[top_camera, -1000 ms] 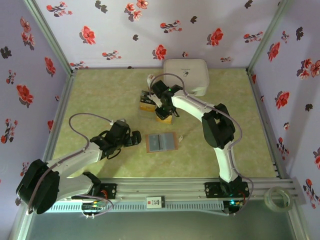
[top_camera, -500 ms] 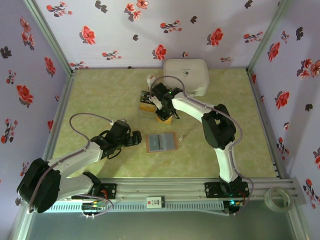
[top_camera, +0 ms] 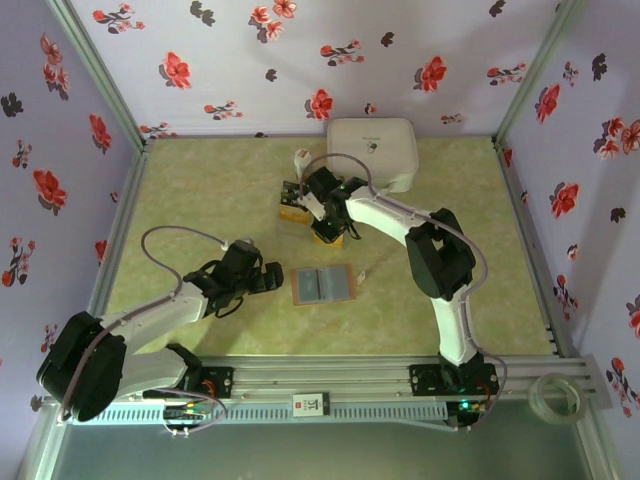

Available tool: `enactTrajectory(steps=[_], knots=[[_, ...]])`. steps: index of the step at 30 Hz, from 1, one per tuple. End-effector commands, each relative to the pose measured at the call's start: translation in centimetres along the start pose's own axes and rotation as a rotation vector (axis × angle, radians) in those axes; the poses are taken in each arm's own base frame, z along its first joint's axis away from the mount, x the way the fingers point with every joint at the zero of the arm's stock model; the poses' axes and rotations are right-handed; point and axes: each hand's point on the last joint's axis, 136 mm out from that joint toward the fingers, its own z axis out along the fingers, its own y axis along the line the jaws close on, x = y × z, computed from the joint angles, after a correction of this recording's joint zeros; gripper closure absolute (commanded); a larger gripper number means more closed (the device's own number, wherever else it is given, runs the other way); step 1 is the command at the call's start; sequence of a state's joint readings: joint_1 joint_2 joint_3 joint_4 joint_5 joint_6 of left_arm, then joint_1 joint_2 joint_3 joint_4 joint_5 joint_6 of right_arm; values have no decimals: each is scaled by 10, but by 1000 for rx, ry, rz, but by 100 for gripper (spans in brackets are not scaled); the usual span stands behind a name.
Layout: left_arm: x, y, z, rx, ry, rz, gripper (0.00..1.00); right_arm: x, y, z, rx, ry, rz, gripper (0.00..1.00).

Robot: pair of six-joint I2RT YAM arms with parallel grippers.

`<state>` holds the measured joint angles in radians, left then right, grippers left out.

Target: Put the credit cards into the card holder

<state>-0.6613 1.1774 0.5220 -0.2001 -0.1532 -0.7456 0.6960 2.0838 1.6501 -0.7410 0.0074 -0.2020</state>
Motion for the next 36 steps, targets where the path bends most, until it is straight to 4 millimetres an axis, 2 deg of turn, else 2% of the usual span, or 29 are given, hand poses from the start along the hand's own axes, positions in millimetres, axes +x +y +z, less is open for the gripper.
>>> enactTrajectory(steps=[1,12,23,28,36], knots=[[-9,-5,-1,14,-18,9,0,3,13,-6,-54,-2,-47,76],[-8,-6,-1,17,-13,13,0,0,12,-3,-55,0,-86,79],[-7,-7,-1,26,-4,7,0,-7,12,-5,-51,-15,-128,86],[-7,-9,-2,35,0,7,0,-9,15,-11,-47,-25,-170,88],[-8,-12,-3,45,4,7,0,-15,23,-29,6,-29,-267,100]])
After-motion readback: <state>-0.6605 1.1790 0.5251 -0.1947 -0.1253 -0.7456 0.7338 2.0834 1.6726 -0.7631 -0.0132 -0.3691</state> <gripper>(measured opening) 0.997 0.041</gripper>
